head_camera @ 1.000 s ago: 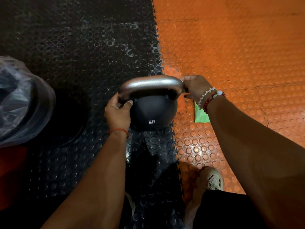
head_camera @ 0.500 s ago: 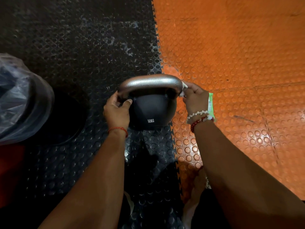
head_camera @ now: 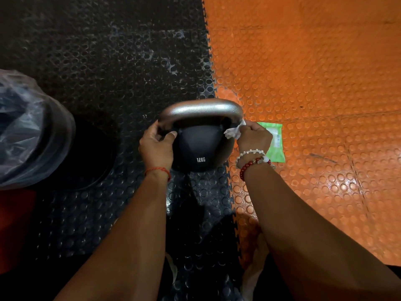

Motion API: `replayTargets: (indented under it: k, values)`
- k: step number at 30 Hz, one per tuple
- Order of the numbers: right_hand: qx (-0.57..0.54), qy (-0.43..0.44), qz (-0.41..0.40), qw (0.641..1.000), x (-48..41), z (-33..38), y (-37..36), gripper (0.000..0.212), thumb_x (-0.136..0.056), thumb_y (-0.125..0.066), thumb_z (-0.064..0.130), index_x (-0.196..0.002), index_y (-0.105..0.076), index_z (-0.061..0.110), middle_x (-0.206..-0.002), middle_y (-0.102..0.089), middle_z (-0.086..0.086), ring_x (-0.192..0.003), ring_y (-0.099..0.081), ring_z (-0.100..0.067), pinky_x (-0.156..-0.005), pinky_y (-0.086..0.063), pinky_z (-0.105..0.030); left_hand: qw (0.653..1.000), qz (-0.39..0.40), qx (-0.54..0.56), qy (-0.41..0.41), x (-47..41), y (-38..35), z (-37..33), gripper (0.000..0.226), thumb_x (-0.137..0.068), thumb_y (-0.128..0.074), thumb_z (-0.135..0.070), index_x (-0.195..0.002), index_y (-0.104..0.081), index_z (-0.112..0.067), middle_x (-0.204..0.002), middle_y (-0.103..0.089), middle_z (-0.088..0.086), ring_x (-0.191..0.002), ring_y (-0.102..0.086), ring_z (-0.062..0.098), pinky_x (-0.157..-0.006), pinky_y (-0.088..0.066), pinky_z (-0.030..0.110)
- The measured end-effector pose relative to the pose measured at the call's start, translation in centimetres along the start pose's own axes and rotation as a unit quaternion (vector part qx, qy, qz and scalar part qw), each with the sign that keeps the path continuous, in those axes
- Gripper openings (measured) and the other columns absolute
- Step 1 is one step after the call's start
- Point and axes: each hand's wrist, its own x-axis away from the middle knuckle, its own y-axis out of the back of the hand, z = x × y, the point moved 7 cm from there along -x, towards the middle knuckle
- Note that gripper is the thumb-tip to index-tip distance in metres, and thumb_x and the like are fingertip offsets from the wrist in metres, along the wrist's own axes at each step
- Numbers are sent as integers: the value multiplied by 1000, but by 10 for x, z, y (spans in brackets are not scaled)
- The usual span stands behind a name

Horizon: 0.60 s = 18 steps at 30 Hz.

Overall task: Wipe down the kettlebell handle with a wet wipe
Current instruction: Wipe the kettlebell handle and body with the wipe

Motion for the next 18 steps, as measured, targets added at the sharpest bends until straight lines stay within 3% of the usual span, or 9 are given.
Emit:
replayTargets:
  k: [5, 9, 13, 15, 17, 18]
  values:
    - [-50, -15, 6, 999, 7, 2, 0, 30, -80, -56, 2, -61, -62, 24, -33, -50, 16, -35, -45, 2, -51, -40, -19, 1000, -6, 1, 4, 1, 1, -1, 33, -78, -71, -5, -109, -70, -14, -85, -72, -1, -77, -63, 7, -84, -54, 26]
    - [-67, -82, 7, 994, 5, -4, -2, 28, -76, -57, 2, -57, -61, 22, -46, -57, 7, -54, -54, -19, -59, -46, -29, 1000, -2, 7, 3, 2, 0, -2, 31, -78, -70, -4, -106, -70, -19, -87, -72, 0, -79, -64, 8, -85, -54, 26]
    - [-115, -122, 11, 986, 14, -8, -5, 24, -77, -57, 0, -65, -62, 21, -53, -60, -2, -53, -57, -22, -58, -51, -32, 1000, -4, 5, 9, 1, 1, -1, 31, -79, -70, -5, -106, -70, -18, -87, -72, 0, -79, -64, 8, -84, -54, 25]
    - [-107, -134, 21, 985, 11, -12, -5, 22, -76, -57, 1, -66, -61, 20, -66, -66, -10, -68, -64, -30, -71, -55, -41, 1000, -3, 6, 11, 1, 1, -2, 31, -79, -70, -4, -108, -70, -15, -87, -71, 0, -78, -63, 8, -83, -53, 24]
    - [-73, -141, 63, 985, 14, -8, -10, 15, -80, -54, 1, -76, -61, 13, -92, -68, -21, -89, -65, -38, -85, -52, -47, 1000, -2, 7, 12, 1, 1, -2, 32, -79, -70, -4, -110, -70, -13, -87, -71, 1, -77, -62, 7, -83, -53, 24]
    - [-83, -154, 62, 983, 17, -8, -10, 13, -82, -54, 0, -84, -63, 10, -94, -67, -19, -86, -65, -35, -85, -52, -46, 1000, -2, 6, 13, 1, 1, -1, 32, -79, -71, -4, -110, -70, -13, -87, -71, 2, -77, -62, 8, -83, -53, 25]
